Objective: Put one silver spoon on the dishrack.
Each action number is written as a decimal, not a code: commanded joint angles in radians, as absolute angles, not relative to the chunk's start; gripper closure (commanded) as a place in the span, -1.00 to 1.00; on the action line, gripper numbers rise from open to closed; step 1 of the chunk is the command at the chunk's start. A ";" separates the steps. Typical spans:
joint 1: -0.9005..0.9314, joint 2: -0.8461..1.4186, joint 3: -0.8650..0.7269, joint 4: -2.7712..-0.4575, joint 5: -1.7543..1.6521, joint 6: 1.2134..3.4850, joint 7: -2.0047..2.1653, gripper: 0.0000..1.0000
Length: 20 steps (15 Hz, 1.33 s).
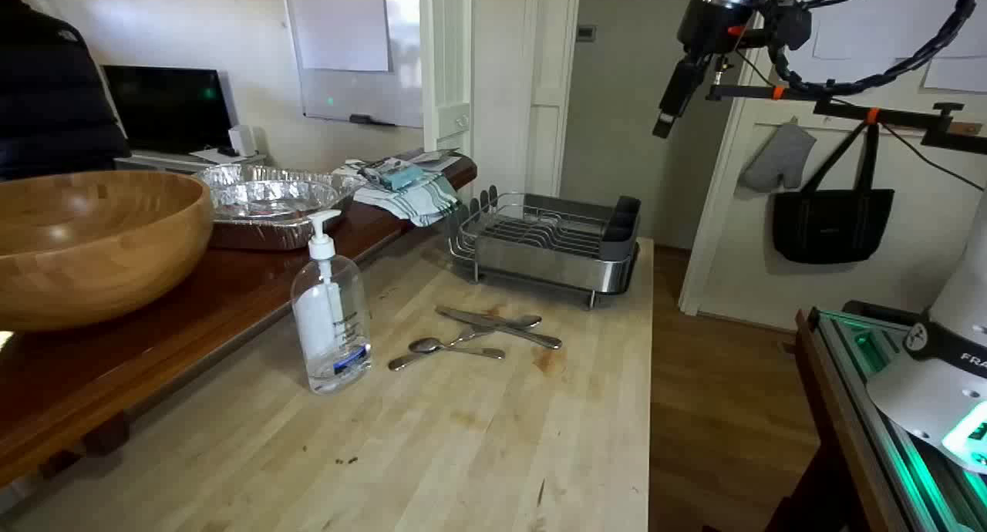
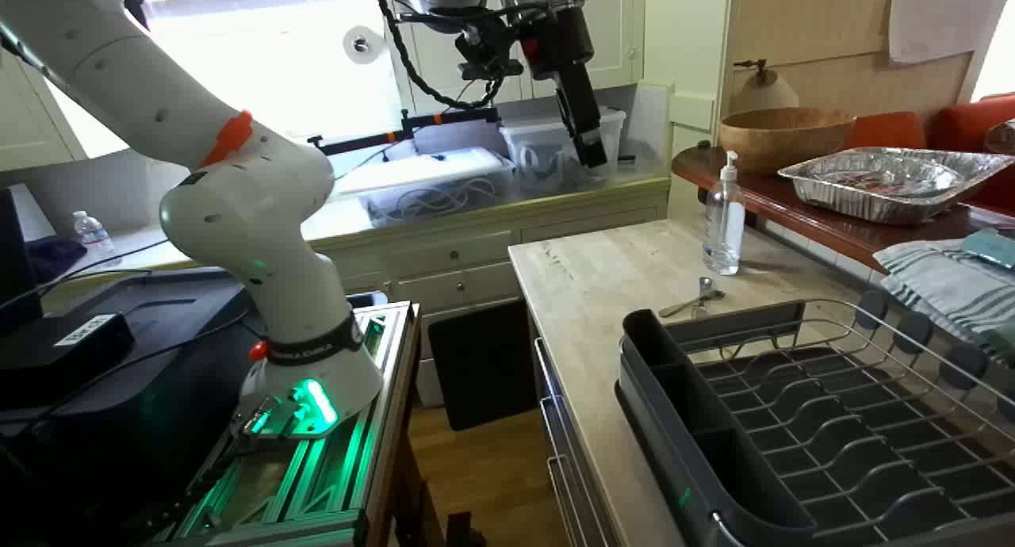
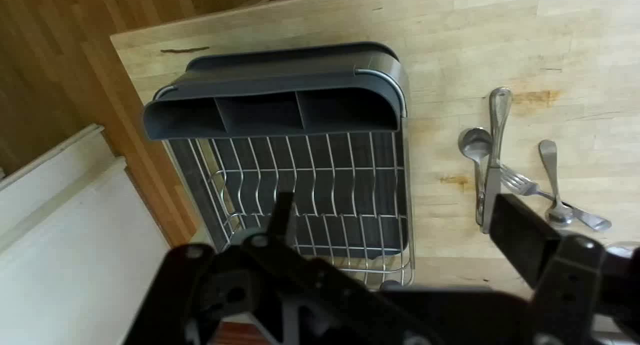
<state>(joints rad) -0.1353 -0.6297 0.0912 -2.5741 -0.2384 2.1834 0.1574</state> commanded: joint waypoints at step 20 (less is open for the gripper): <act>0.091 -0.099 0.005 -2.273 0.021 2.537 -0.234 -1.00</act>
